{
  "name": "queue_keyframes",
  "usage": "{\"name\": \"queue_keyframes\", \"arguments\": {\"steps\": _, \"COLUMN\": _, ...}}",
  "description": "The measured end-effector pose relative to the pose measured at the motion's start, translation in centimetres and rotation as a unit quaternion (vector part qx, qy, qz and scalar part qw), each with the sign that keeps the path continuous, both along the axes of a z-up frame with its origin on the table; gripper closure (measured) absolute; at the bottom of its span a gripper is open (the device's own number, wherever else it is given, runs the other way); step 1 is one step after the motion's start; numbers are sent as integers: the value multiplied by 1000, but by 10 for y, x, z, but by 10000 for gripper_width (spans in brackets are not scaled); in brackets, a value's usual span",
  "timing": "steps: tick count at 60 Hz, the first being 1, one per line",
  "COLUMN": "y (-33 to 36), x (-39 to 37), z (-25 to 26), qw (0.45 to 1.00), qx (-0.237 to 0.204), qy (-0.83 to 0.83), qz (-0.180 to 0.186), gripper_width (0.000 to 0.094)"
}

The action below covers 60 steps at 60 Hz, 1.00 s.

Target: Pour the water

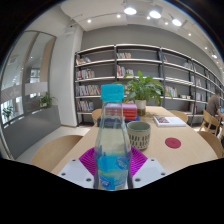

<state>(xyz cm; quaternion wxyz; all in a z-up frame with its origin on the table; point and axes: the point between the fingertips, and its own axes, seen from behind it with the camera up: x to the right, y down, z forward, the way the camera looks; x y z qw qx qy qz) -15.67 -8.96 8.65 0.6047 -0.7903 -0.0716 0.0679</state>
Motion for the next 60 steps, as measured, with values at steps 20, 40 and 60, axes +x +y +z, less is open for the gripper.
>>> {"name": "queue_keyframes", "arguments": {"steps": 20, "y": 43, "x": -111, "z": 34, "qw": 987, "qx": -40, "qy": 149, "qz": 37, "gripper_width": 553}}
{"name": "queue_keyframes", "arguments": {"steps": 40, "y": 140, "x": -97, "z": 84, "qw": 840, "qx": -92, "qy": 530, "qz": -75, "gripper_width": 544}}
{"name": "queue_keyframes", "arguments": {"steps": 60, "y": 190, "x": -60, "z": 94, "qw": 597, "qx": -112, "qy": 786, "qz": -113, "gripper_width": 547}}
